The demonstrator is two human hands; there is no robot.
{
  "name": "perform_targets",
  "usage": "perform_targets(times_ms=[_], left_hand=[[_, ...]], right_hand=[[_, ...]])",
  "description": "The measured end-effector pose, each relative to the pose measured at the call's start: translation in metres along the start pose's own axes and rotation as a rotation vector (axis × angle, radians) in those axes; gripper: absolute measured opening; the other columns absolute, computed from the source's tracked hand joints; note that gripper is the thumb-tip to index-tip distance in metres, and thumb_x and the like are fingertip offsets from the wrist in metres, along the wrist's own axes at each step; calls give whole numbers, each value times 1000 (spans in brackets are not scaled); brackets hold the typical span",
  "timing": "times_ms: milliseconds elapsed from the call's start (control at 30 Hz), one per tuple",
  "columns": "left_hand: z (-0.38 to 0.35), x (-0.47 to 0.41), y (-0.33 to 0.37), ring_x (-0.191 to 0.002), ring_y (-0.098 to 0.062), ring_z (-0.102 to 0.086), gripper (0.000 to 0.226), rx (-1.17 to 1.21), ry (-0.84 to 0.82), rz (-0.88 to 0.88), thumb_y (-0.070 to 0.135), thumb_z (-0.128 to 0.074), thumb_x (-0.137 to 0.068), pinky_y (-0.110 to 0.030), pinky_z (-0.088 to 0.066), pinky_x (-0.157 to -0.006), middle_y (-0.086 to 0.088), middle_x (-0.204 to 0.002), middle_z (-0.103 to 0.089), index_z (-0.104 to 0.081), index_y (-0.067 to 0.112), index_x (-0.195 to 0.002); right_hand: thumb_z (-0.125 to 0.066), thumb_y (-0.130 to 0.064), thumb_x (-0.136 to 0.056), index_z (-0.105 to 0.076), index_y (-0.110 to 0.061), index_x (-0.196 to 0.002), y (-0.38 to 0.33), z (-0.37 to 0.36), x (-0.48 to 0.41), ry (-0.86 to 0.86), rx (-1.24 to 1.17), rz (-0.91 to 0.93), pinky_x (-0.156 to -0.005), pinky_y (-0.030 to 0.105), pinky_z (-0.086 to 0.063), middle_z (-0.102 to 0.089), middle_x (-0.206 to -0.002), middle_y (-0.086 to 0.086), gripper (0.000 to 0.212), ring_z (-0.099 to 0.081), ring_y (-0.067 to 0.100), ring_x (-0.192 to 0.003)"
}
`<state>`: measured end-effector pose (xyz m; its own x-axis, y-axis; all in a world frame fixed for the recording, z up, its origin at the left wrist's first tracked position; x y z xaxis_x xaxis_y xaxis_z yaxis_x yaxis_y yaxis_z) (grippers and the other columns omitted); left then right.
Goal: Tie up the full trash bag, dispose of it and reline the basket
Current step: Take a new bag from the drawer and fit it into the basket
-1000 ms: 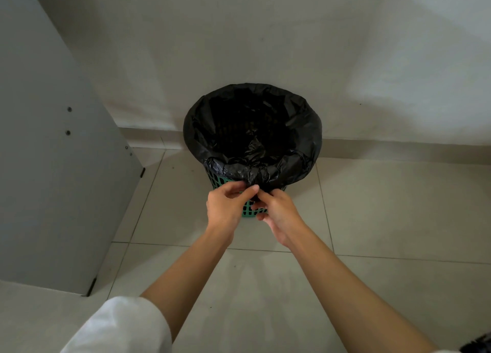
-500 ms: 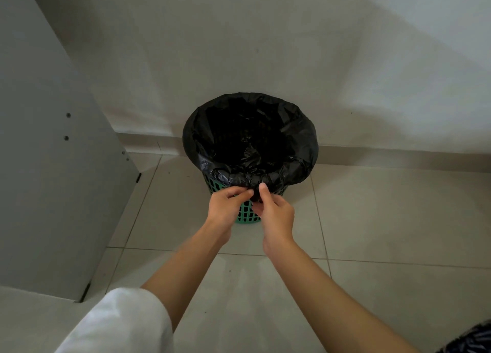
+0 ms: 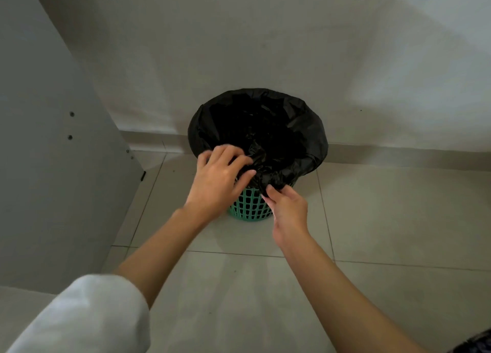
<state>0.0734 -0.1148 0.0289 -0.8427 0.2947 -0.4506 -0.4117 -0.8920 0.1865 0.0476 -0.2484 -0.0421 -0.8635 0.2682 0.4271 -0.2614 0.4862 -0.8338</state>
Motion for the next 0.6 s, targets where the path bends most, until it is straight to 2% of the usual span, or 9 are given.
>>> perform_targets(times_ms=[67,100,133,200,300,400,467,533,600], left_hand=[[-24,-4,-9,-132,-16,-36,52,-56,-250,-34,54,-25,-93,-44,-19,-111,8,-129,-54,-55,29,-127],[-36,-2,-12,-135,-14,-31,53,-37,-359,-20,55,-23,-94,-42,-9,-114,10,-132,-51,-51,30,-132],[-44,0,-13,-134,-13,-30,51,6,-397,-2,54,-25,-95,-38,-3,-115,10,-131,-51,-50,30,-132],[-47,1,-10,-128,-11,-34,44,98,-347,39,50,-32,-96,-32,1,-112,11,-122,-54,-53,27,-127],[-45,4,-6,-118,-8,-38,38,185,-290,67,46,-38,-96,-26,-3,-104,14,-114,-57,-56,26,-122],[-45,5,-7,-112,-7,-40,35,273,-268,93,44,-42,-96,-24,-7,-100,13,-109,-58,-59,24,-120],[-45,4,-8,-109,-8,-42,38,304,-238,87,47,-43,-94,-21,-8,-96,13,-107,-58,-61,23,-117],[-44,3,-7,-106,-7,-44,44,317,-208,79,50,-40,-90,-20,-9,-95,12,-108,-55,-64,23,-115],[-45,3,-6,-103,-6,-46,46,320,-169,70,51,-41,-88,-20,-10,-94,11,-110,-53,-66,22,-113]], right_hand=[[-56,5,-89,-66,-11,-91,2,4,-2,6,-25,-19,-85,24,-49,-69,-91,-2,19,-64,17,-95],[-56,5,-89,-66,-11,-91,4,6,-3,24,-27,-32,-88,25,-49,-69,-95,1,19,-64,18,-98],[-56,5,-89,-66,-10,-89,5,8,-3,48,-27,-48,-89,25,-48,-69,-98,4,19,-64,18,-98],[-58,5,-88,-67,-7,-88,9,11,-5,102,-50,-96,-84,22,-49,-68,-105,10,15,-65,17,-95],[-60,4,-87,-65,0,-98,13,10,-9,178,-133,-195,-77,22,-52,-67,-111,16,12,-65,17,-92],[-60,7,-85,-59,9,-110,18,3,-7,244,-243,-285,-90,29,-51,-63,-116,22,25,-63,26,-103],[-64,8,-82,-59,11,-112,19,1,-4,286,-350,-323,-87,28,-52,-64,-112,22,30,-65,24,-93],[-65,6,-82,-60,10,-111,19,-2,-2,288,-376,-344,-78,26,-54,-66,-105,20,30,-65,20,-77],[-66,5,-82,-60,9,-110,20,-2,-3,298,-370,-353,-68,25,-55,-66,-94,17,29,-63,19,-71]])
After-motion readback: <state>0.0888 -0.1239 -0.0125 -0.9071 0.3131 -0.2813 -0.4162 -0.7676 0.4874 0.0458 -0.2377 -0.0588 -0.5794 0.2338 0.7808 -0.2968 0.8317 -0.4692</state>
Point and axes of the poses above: each hand's wrist, its own x-axis away from the middle knuckle, its own z-axis out of the back of the hand, y = z × x, the point moved 6 cm from there along -x, towards the middle knuckle
